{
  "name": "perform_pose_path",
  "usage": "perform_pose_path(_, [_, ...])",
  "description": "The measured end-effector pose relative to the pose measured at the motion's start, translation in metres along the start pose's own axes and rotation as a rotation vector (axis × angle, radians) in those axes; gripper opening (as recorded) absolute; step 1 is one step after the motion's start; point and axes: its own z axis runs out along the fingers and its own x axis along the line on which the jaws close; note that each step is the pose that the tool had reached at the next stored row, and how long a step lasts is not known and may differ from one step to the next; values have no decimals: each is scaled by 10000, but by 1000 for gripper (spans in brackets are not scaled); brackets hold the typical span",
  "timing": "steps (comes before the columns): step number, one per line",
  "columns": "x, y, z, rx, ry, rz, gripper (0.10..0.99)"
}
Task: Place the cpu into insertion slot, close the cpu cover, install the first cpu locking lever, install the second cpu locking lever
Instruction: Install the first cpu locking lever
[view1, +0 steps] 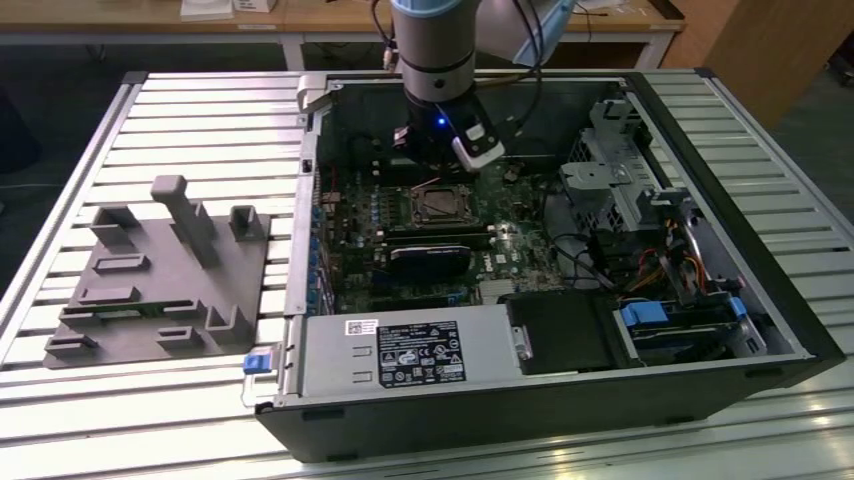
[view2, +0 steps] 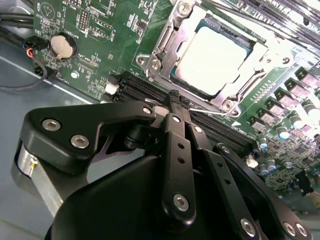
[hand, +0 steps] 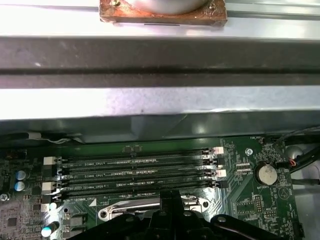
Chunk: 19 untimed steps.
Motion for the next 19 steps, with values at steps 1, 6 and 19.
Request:
perform_pose_path(1, [1,-1,9,20,-11,-5,106])
perform_pose_path(6, [11,7,36,86,-79,-28,106])
perform_pose_path(19, [21,77,70,229,-204,466,106])
